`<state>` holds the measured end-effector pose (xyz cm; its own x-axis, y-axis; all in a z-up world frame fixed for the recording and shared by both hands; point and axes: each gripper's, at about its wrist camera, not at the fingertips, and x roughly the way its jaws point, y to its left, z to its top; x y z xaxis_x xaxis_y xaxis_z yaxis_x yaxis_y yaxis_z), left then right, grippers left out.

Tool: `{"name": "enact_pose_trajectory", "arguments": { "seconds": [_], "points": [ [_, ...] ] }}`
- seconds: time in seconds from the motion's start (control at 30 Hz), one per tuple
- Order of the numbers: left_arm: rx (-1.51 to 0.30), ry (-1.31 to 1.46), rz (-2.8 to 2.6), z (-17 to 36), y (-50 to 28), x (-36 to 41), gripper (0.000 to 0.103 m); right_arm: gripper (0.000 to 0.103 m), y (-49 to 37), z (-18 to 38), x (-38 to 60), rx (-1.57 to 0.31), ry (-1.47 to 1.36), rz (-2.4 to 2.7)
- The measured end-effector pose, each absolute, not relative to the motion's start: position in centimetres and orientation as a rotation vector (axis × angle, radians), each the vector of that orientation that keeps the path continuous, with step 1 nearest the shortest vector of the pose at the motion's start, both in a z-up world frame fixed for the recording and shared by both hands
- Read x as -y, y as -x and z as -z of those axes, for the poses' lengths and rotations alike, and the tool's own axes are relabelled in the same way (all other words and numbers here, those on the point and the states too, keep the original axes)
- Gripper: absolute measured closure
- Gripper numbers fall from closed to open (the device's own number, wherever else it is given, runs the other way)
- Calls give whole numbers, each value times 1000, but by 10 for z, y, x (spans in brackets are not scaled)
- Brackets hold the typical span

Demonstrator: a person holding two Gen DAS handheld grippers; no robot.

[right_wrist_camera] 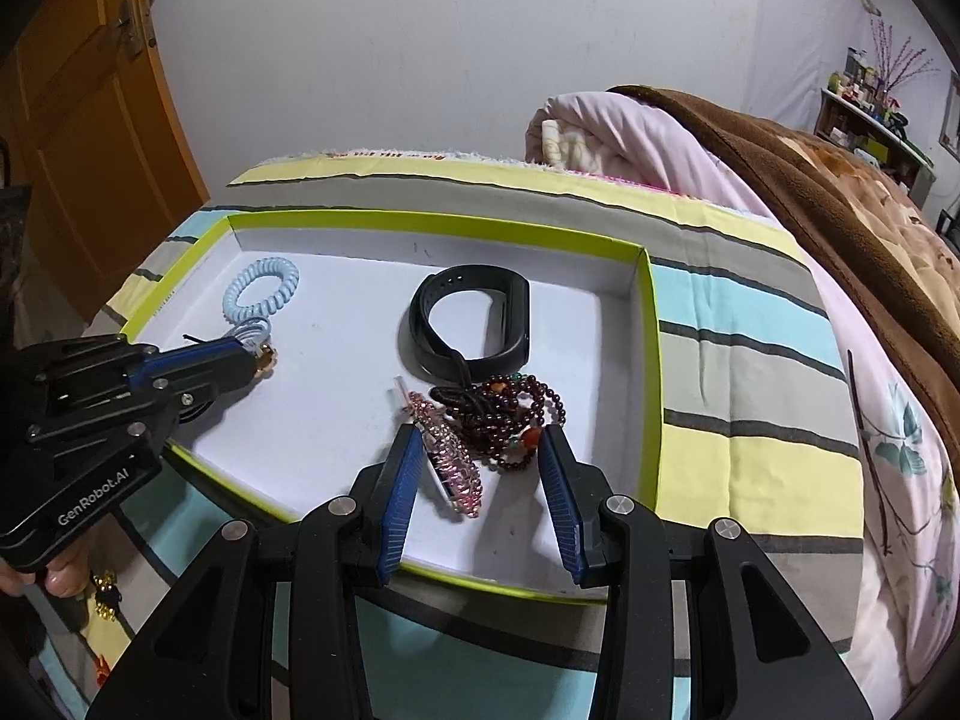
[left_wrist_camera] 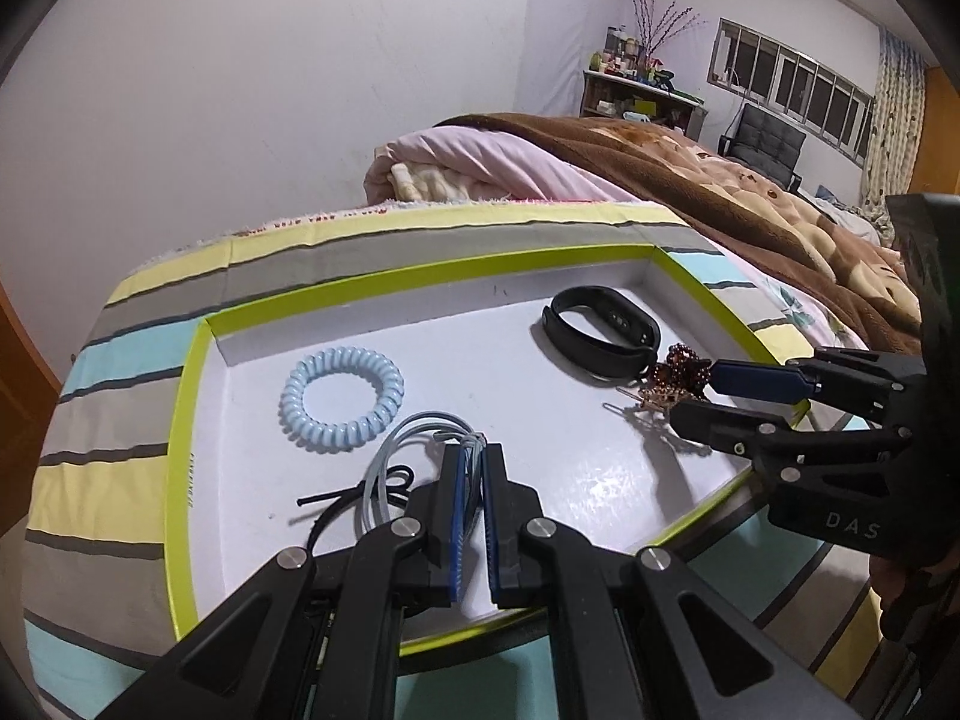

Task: Organize jewelry
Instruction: 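Open both tools to release the gold chain and grey coil in the box, then move both tools back from the box toward the remaining jewelry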

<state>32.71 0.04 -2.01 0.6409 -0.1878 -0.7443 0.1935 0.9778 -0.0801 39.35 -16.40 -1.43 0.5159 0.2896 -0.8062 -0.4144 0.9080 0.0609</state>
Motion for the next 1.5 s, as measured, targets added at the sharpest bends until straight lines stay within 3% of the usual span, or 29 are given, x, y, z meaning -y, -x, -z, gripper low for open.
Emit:
{"name": "enact_pose_trajectory", "arguments": {
  "seconds": [0.7, 0.93, 1.5],
  "points": [
    [-803, 15, 222, 5, -301, -6, 92, 62, -362, -11, 165, -857, 136, -449],
    [-779, 23, 229, -3, -283, -8, 67, 61, -344, -23, 171, -824, 128, -452],
    [-673, 46, 220, -39, -197, -12, 67, 61, -282, -47, 193, -767, 76, -463]
  ]
}}
